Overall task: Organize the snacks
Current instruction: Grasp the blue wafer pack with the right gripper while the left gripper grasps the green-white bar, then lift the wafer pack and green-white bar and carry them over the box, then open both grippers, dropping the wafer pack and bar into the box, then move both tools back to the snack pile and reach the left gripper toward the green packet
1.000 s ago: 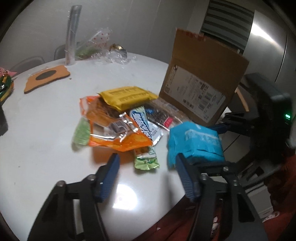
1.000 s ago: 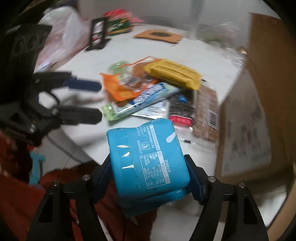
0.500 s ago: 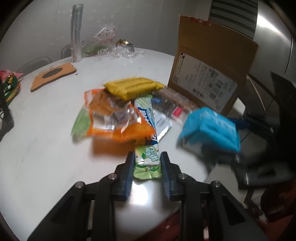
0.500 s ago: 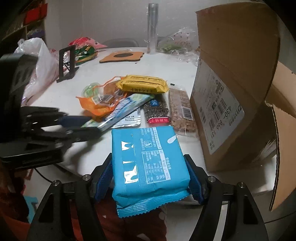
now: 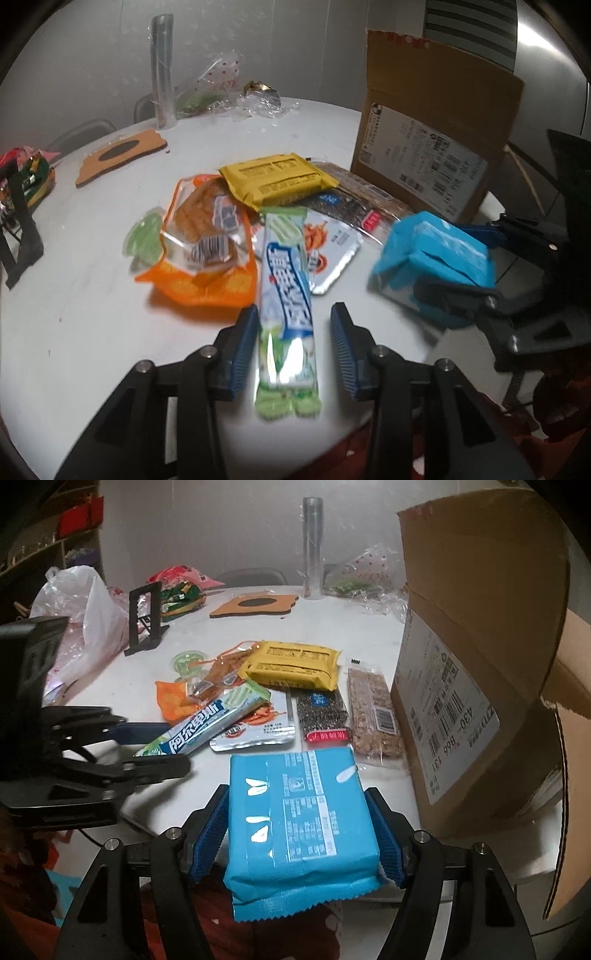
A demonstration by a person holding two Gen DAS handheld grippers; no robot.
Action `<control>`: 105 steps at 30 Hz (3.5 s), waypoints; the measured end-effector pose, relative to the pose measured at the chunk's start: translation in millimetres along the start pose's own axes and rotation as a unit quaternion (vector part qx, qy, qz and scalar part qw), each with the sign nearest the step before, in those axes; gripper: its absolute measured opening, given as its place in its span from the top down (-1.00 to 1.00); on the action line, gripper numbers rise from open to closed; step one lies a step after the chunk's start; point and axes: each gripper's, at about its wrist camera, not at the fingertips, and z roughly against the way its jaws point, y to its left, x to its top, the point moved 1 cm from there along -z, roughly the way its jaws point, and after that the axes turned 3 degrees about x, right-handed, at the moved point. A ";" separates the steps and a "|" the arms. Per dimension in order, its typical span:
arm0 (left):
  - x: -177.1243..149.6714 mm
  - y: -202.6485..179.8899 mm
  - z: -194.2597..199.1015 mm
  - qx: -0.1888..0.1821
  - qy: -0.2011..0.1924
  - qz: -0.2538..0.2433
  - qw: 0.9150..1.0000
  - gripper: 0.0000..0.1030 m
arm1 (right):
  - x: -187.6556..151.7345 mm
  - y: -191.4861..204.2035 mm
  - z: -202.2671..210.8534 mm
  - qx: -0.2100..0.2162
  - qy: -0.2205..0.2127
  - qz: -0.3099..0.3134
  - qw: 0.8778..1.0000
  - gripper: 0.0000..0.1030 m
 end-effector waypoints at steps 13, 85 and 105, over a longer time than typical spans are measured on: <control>2.7 -2.7 2.0 0.010 -0.008 -0.010 1.000 0.55 | 0.7 6.1 -2.7 0.003 -0.004 0.028 1.000 -0.23; 246.5 -175.8 -30.7 -0.098 0.011 -0.189 0.977 -0.31 | 86.8 -168.1 47.5 -0.037 0.048 -0.006 0.998 -0.35; 198.4 -80.3 109.8 -0.057 -0.125 -0.113 0.984 -0.84 | 95.4 -86.3 169.3 -0.061 -0.119 0.029 0.991 -1.00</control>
